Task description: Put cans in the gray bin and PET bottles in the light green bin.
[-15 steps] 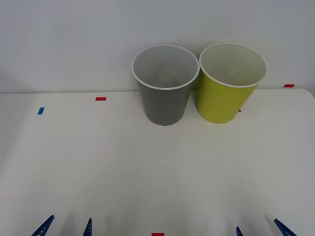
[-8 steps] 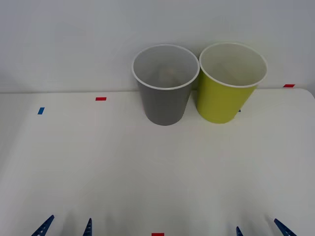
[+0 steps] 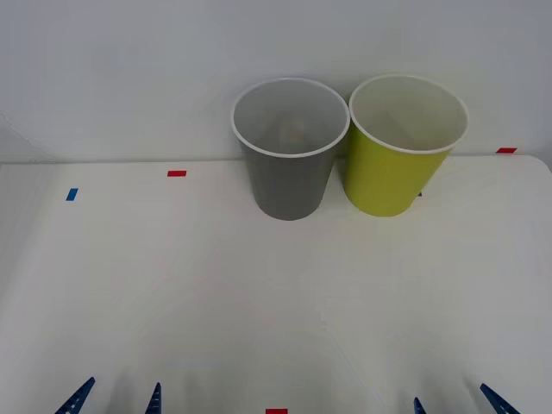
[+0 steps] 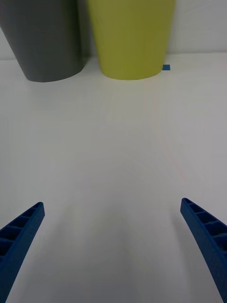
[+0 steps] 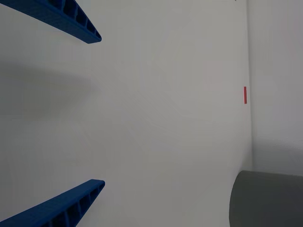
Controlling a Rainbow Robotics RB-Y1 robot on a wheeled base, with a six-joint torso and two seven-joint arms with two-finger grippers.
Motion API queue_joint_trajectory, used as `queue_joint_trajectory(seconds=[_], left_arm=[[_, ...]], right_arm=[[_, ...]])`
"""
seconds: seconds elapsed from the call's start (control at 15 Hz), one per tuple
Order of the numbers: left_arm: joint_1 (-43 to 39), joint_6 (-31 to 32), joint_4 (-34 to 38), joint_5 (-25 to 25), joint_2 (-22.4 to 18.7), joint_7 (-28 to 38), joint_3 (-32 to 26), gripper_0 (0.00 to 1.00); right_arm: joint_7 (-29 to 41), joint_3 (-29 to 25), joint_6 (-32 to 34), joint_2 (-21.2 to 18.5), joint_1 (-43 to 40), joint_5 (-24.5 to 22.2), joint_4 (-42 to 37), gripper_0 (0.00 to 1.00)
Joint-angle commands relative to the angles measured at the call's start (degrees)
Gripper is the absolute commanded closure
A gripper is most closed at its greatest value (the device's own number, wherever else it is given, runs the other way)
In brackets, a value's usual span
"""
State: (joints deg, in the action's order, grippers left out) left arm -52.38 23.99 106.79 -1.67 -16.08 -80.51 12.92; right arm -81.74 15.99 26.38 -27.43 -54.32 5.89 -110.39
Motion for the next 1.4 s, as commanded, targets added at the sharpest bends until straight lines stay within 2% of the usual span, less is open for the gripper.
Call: queue_joint_trajectory(seconds=[0.07,1.4], left_arm=[[0.00,0.00,0.00,0.00,0.00,0.00,0.00,0.00],[0.00,0.00,0.00,0.00,0.00,0.00,0.00,0.00]], right_arm=[[0.00,0.00,-0.01,0.00,0.00,0.00,0.00,0.00],[0.00,0.00,-0.01,0.00,0.00,0.00,0.00,0.00]])
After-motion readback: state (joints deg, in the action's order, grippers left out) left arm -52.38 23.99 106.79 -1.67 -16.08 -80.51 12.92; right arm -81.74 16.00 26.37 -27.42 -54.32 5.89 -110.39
